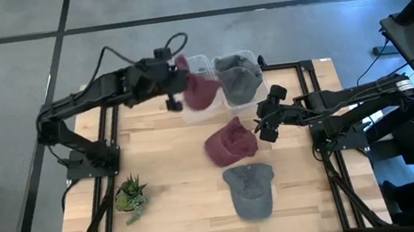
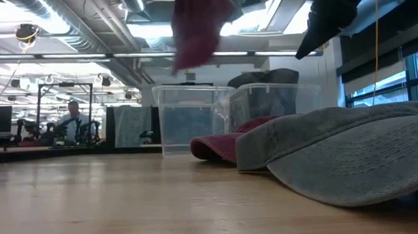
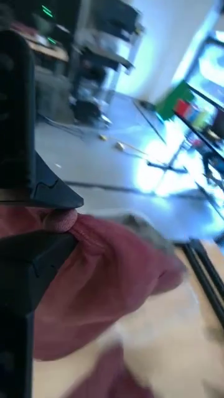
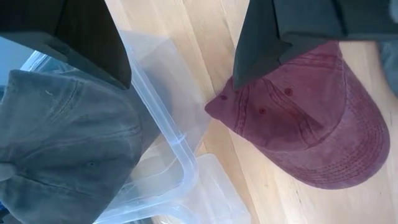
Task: Pick & Place hat
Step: Put the bottom red cap into the left transparent bin
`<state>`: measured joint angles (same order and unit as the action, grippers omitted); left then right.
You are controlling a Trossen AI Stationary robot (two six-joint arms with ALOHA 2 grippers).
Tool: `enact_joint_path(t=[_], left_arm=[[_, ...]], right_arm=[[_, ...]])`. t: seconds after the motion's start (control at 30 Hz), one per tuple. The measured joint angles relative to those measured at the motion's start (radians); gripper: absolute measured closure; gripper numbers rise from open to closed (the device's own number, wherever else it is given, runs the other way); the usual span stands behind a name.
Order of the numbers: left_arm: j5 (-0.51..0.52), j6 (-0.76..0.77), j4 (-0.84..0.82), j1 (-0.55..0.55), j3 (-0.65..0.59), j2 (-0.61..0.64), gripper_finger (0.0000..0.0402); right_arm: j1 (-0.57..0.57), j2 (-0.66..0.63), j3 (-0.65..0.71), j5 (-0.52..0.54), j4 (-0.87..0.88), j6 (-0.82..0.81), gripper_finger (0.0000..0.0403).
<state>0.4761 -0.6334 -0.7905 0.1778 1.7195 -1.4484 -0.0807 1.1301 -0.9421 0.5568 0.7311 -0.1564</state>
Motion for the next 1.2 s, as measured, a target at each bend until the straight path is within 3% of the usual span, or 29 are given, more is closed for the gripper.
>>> enact_joint_path(t=[0.17,0.47,0.67,1.0,1.2], left_arm=[[0.088,-0.025,0.033,0.087,0.000,-0.076,0.0366],[0.138,-0.140,0.034,0.207,0.000,-0.229,0.0366],[0.298,-0.241,0.021,0.238,0.000,-0.294,0.0366],[0.290,-0.274,0.005,0.228,0.000,-0.280,0.0366],[0.180,-0.296,0.006,0.243,0.000,-0.290,0.0366]], right_arm=[[0.000,0.000,0.000,0.000,0.000,-0.021,0.0123],[0.000,0.000,0.000,0.000,0.000,-0.031,0.0123],[0.000,0.000,0.000,0.000,0.002,-0.042,0.0123],[0.000,0.000,0.000,0.000,0.004,-0.035,0.0123],[0.000,0.000,0.000,0.000,0.004,-0.043,0.0123]])
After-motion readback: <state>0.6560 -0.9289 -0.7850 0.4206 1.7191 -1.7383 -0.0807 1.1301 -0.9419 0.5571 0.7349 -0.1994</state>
